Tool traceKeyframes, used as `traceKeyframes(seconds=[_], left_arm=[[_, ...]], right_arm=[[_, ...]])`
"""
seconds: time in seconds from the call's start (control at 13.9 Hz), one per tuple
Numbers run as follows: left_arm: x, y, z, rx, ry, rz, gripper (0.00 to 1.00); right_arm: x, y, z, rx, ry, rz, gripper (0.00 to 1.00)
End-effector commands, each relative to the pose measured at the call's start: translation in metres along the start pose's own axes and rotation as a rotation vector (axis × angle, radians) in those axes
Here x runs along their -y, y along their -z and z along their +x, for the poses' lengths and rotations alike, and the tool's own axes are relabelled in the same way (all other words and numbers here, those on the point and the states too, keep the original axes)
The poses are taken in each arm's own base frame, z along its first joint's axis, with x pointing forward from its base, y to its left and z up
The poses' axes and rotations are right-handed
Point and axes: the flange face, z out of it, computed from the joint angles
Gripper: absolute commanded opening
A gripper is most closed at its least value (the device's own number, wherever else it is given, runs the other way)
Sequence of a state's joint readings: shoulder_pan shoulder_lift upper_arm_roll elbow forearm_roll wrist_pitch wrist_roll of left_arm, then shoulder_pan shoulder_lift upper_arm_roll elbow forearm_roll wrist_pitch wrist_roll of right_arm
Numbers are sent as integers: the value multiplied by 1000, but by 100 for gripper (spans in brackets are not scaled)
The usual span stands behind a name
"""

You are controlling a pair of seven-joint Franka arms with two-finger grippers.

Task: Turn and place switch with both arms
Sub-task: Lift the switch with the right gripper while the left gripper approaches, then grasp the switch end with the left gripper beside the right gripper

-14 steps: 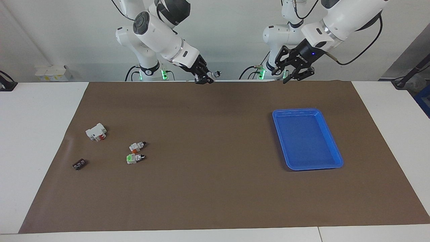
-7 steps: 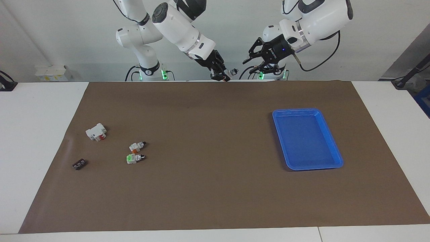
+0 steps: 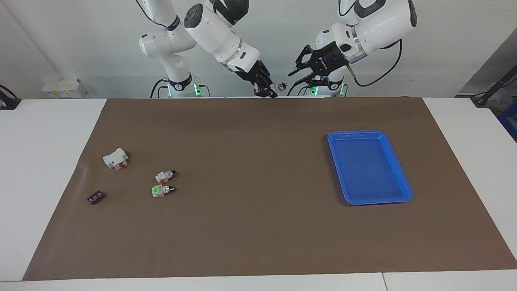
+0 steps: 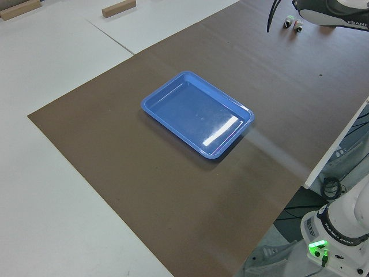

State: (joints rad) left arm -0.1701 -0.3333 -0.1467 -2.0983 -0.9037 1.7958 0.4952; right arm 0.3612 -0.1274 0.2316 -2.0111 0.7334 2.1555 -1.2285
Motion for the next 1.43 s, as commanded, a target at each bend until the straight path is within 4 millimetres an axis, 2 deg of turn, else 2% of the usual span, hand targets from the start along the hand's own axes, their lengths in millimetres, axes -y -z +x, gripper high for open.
traceKeyframes(seconds=[0.0,0.5,1.36], left_arm=[[-5,-10,-16,-38,-22,12,28],[-11,-18,-16,-42,-33,13,30],[-8,-20,-10,-97,-47,56,29]], right_arm=[[0,-3,8,-24,-16,-7,0],[-1,-3,7,-24,-18,-7,0],[3,-5,11,-26,-13,-2,0]])
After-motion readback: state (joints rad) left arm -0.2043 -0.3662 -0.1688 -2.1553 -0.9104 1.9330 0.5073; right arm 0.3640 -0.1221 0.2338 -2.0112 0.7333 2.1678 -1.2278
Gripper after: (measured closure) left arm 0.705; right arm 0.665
